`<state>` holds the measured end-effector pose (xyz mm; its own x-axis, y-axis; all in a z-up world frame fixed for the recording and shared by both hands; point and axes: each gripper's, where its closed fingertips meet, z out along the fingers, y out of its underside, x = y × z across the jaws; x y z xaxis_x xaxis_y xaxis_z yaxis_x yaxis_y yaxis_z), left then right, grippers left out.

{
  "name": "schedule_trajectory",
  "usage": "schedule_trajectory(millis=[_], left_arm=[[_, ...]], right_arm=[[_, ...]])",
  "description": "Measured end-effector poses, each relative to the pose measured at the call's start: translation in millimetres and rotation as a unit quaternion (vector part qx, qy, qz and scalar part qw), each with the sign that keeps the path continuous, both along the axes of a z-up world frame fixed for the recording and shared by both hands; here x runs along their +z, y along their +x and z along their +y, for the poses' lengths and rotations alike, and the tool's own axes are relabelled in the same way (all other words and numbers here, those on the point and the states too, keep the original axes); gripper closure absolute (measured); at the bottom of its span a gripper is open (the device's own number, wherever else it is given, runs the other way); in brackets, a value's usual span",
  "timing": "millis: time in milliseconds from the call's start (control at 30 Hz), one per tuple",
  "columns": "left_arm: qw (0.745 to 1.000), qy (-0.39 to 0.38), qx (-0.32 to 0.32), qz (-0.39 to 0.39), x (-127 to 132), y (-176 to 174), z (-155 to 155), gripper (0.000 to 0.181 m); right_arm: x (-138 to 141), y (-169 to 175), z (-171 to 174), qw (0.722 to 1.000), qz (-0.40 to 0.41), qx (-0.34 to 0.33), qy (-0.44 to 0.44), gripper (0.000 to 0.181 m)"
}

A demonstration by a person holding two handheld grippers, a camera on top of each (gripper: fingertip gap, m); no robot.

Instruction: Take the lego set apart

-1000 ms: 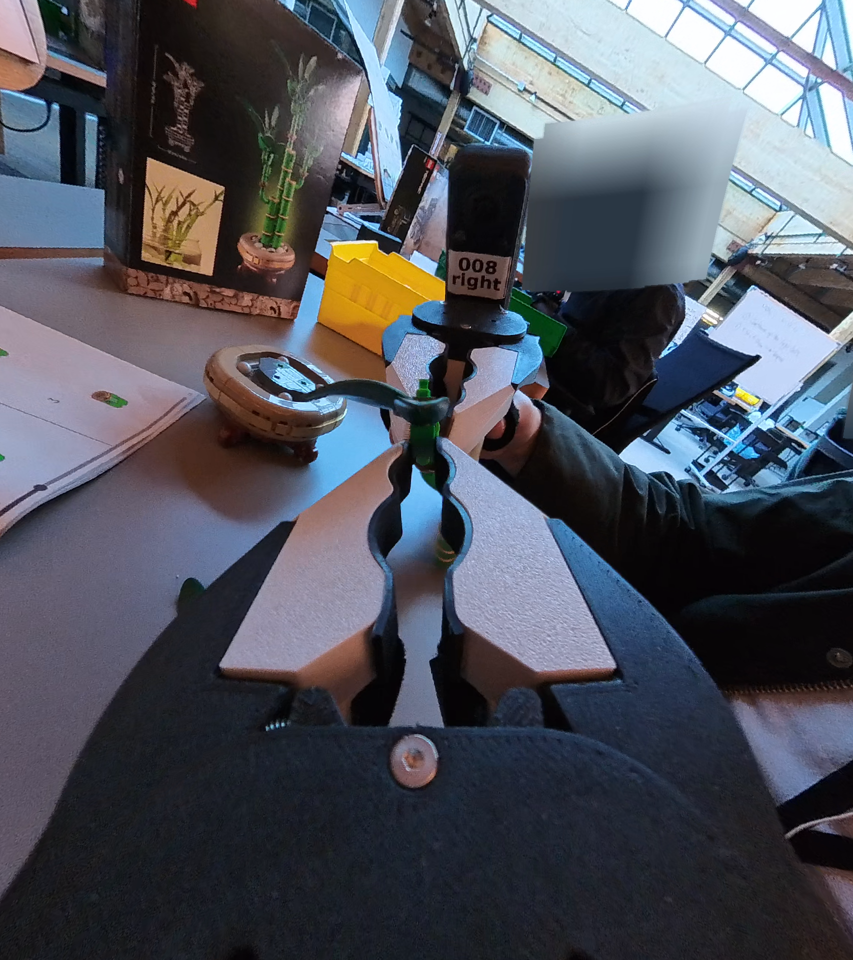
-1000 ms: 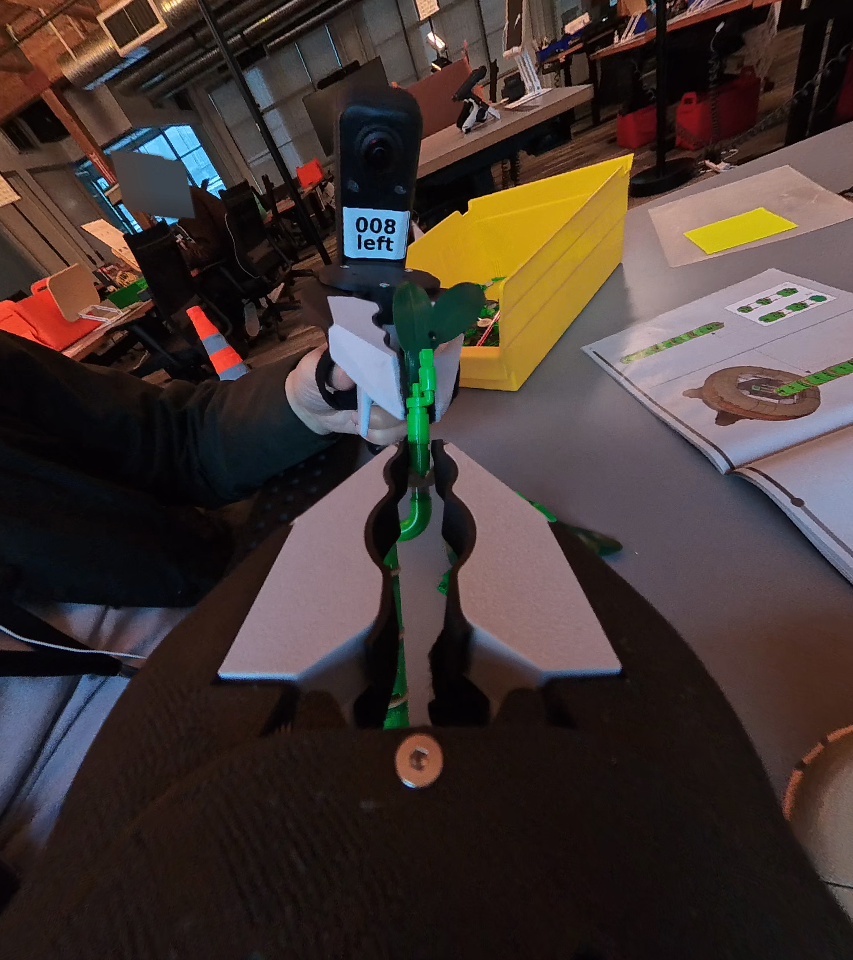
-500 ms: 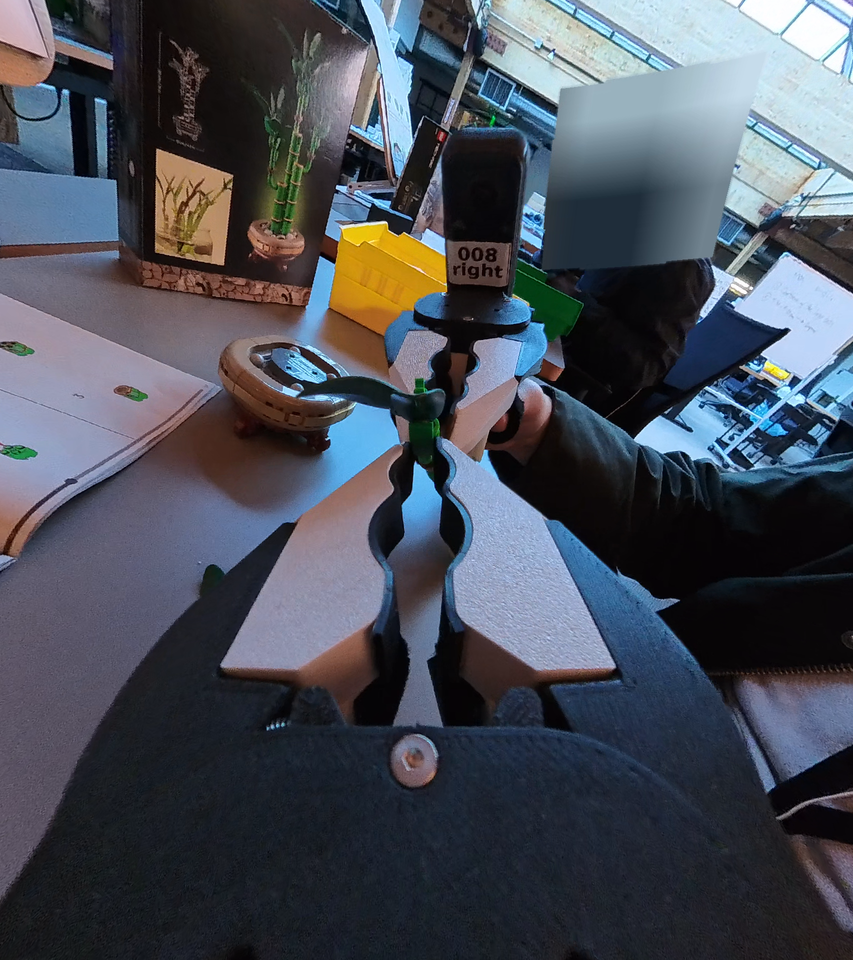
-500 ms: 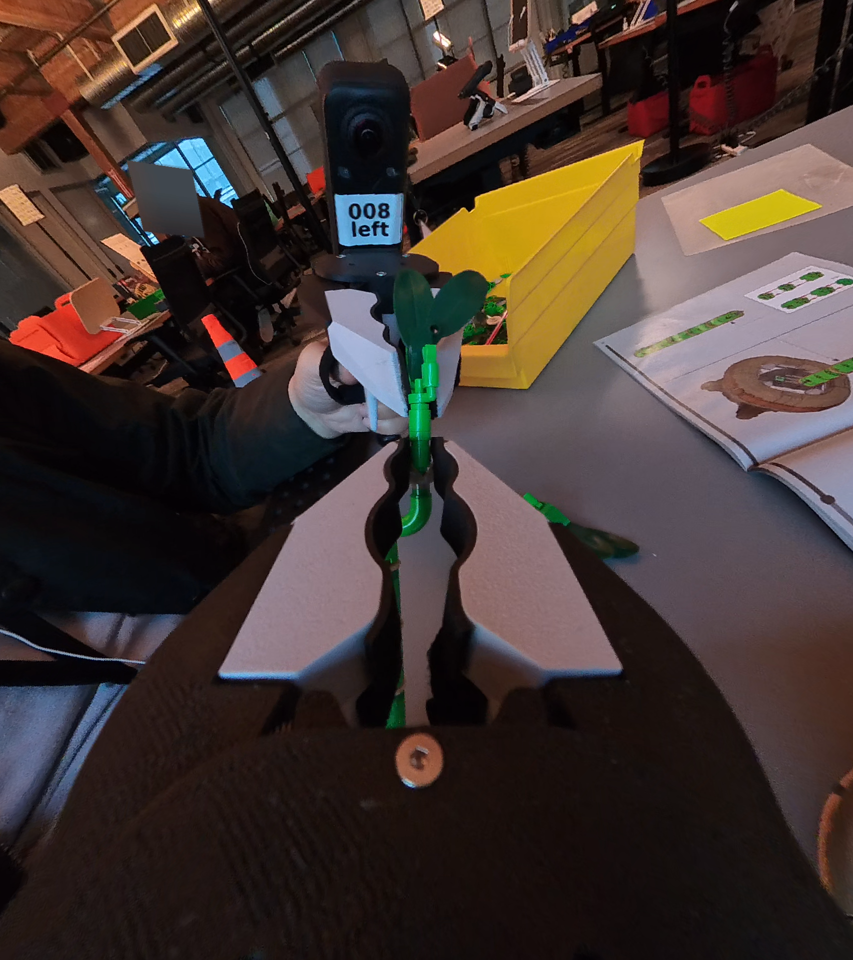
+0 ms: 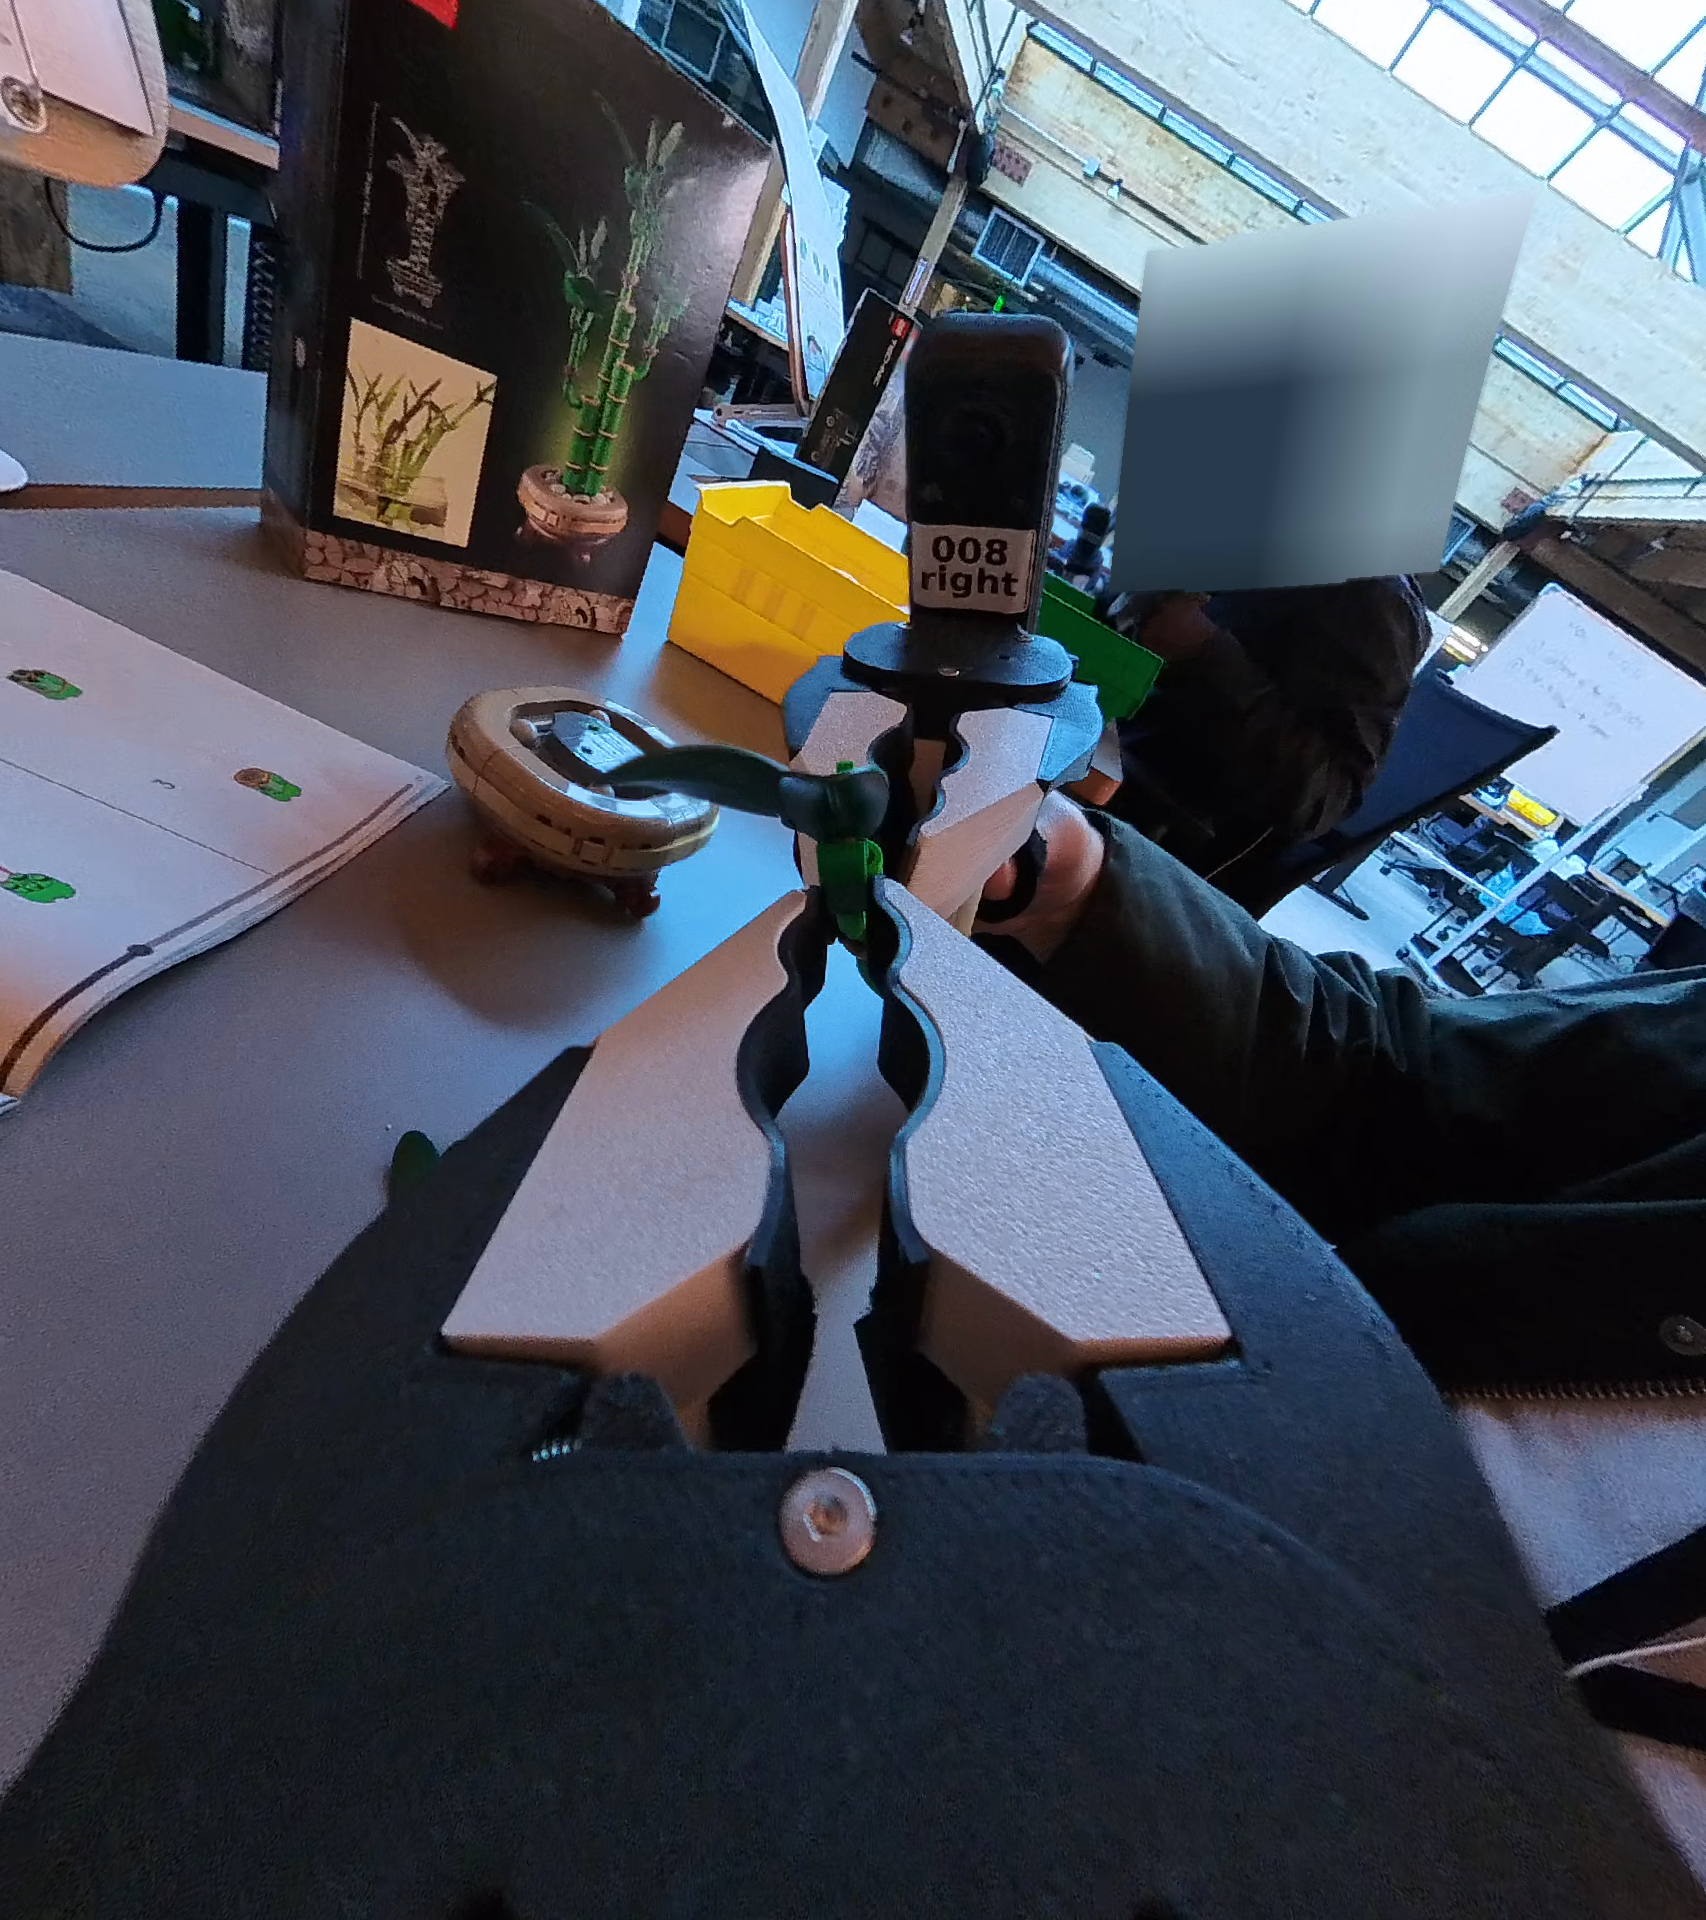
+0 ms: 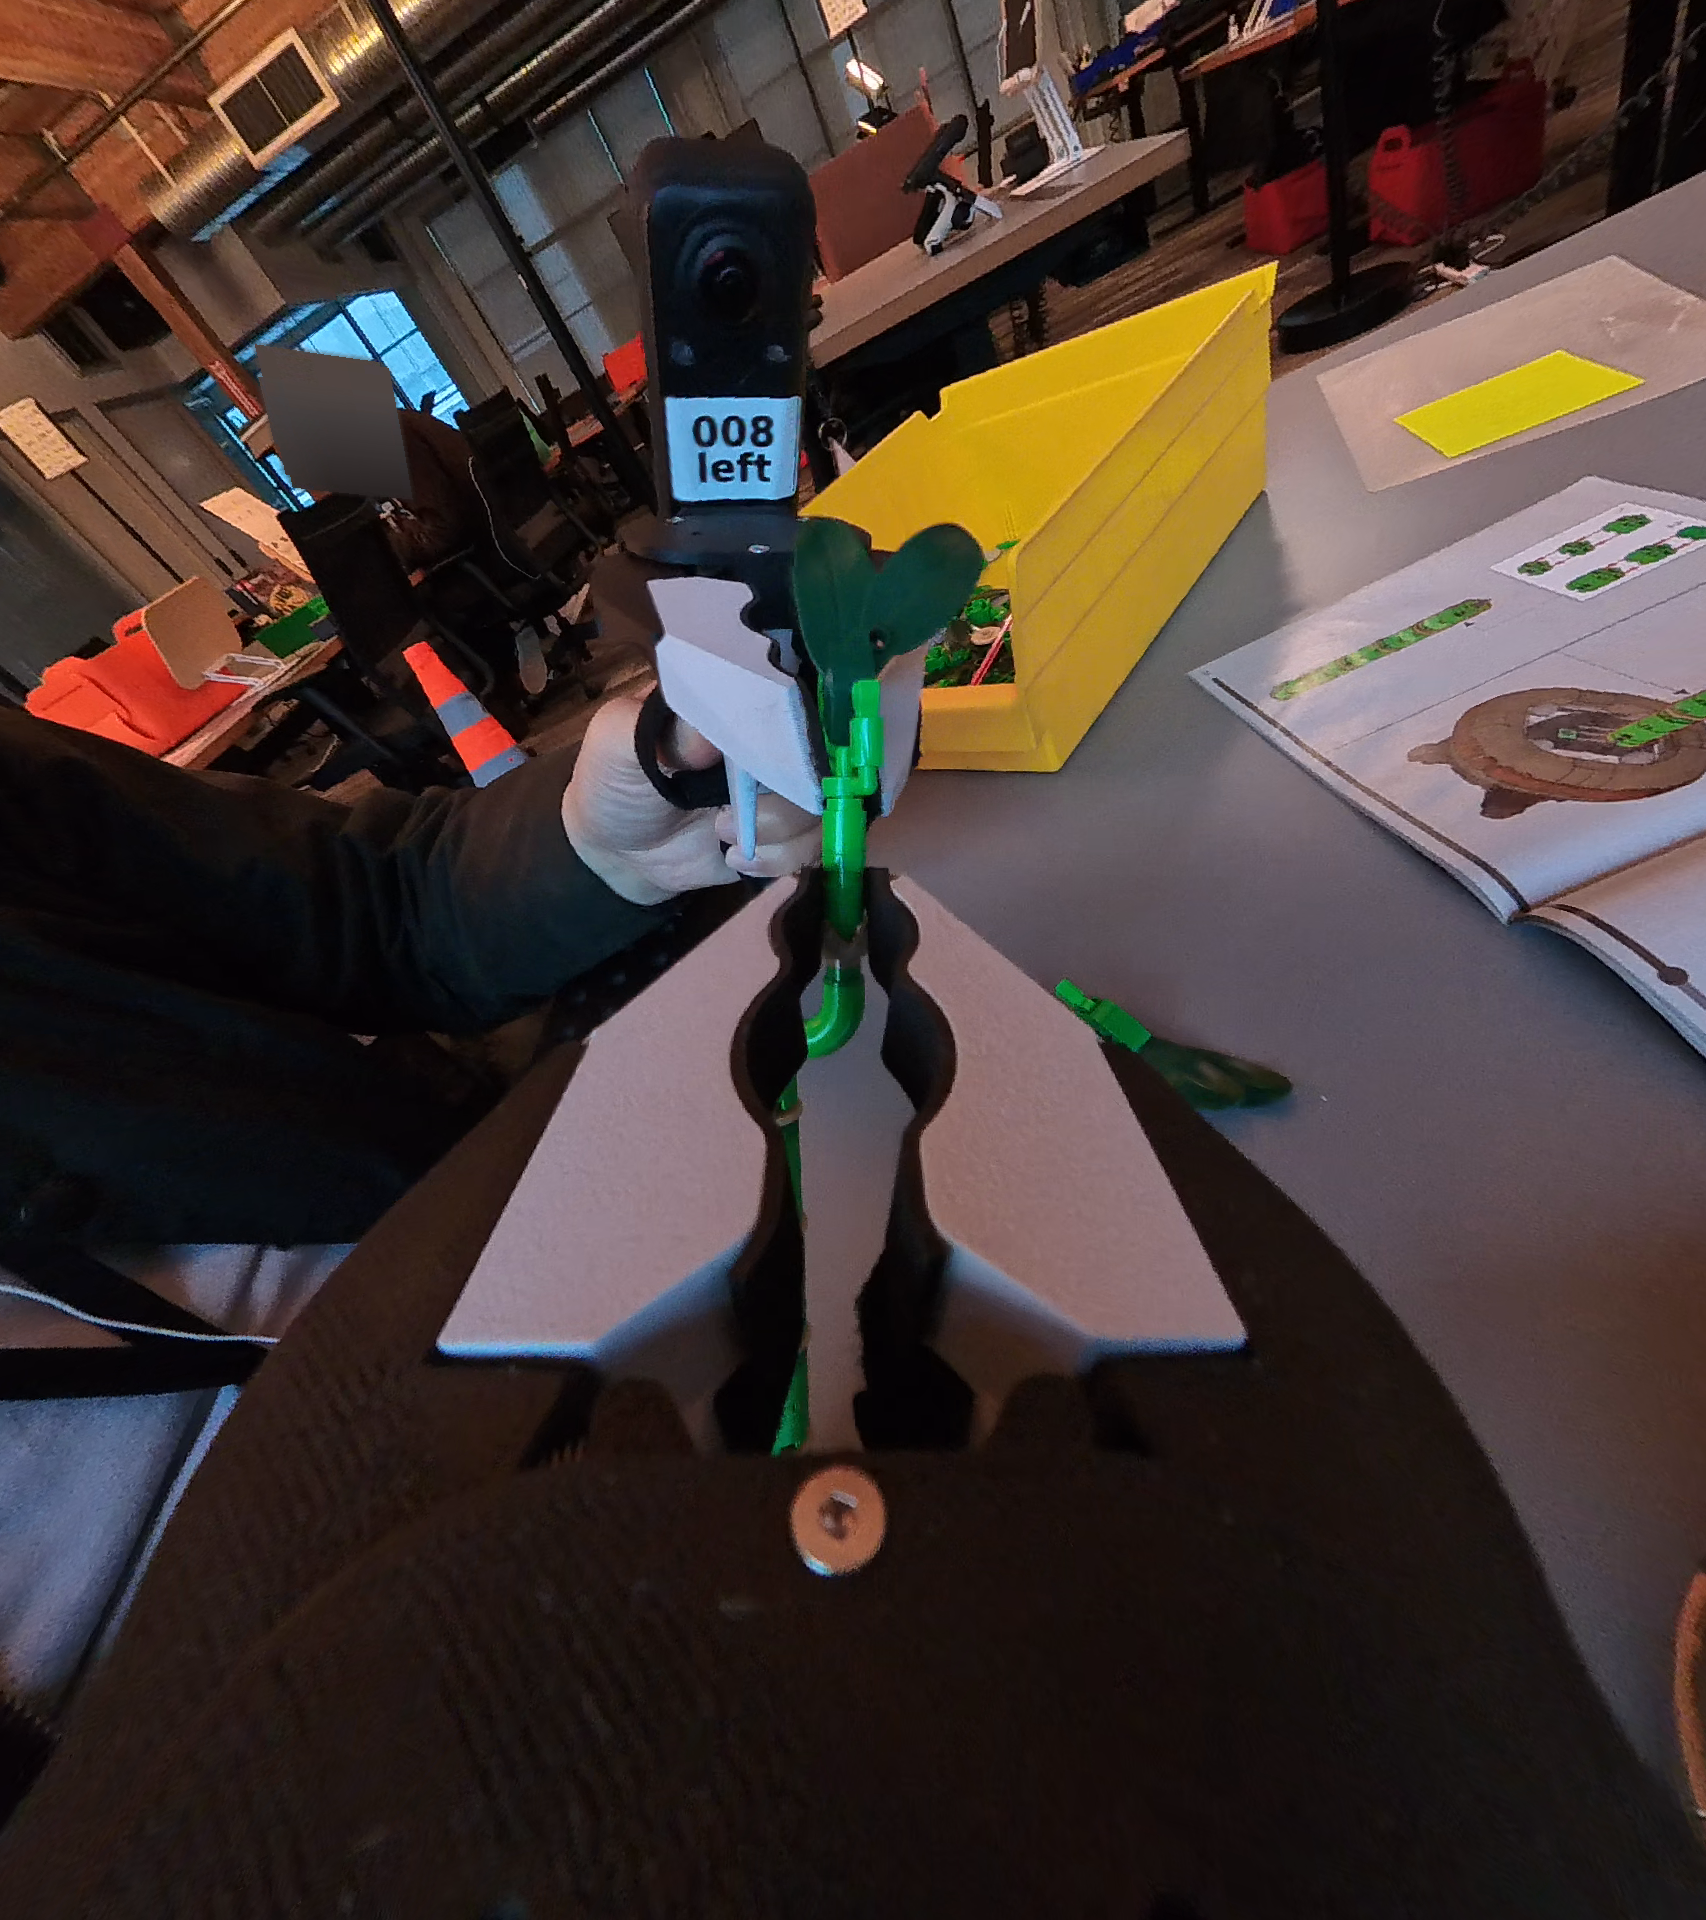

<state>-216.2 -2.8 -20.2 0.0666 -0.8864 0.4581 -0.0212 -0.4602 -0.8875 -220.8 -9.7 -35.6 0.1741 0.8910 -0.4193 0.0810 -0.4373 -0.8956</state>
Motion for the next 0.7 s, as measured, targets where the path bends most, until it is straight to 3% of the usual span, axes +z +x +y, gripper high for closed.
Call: schedule_trajectory(millis=[133,167,200,267,333,433,533,700], left_arm=[[1.0,0.001,0.003,0.0,1.2,-1.3,1.0,0.177],[0.999,-0.002,0.034,-0.022,7.9,-8.0,10.8,0.176],[0.992,-0.003,0.088,-0.088,30.9,-33.8,31.1,0.176],[0.974,-0.026,0.134,-0.18,59.8,-93.7,56.2,0.176],[0.98,-0.032,0.124,-0.154,46.1,-99.4,54.8,0.176],[0.996,-0.054,0.03,-0.067,17.3,-53.1,28.0,0.176],[0.997,-0.059,-0.014,0.05,-22.9,-21.2,11.7,0.175],[0.977,-0.126,0.014,0.171,-78.4,-29.9,21.6,0.175]], right_arm=[[0.6,-0.9,-0.5,1.0,0.005,0.001,-0.008,0.172],[-8.9,0.5,-3.6,1.0,-0.023,0.012,-0.013,0.173],[-33.2,6.6,-6.7,0.996,-0.09,0.017,-0.01,0.173],[-29.7,9.6,-6.7,0.998,-0.058,0.01,-0.022,0.174],[-9.3,10.2,-2.5,1.0,-0.009,0.008,-0.017,0.174],[-4.3,9.8,0.4,1.0,0.0,0.013,-0.021,0.173],[-6.7,13.6,0.8,1.0,0.002,0.009,-0.024,0.174],[-8.9,18.2,6.8,1.0,-0.003,-0.001,-0.023,0.174]])
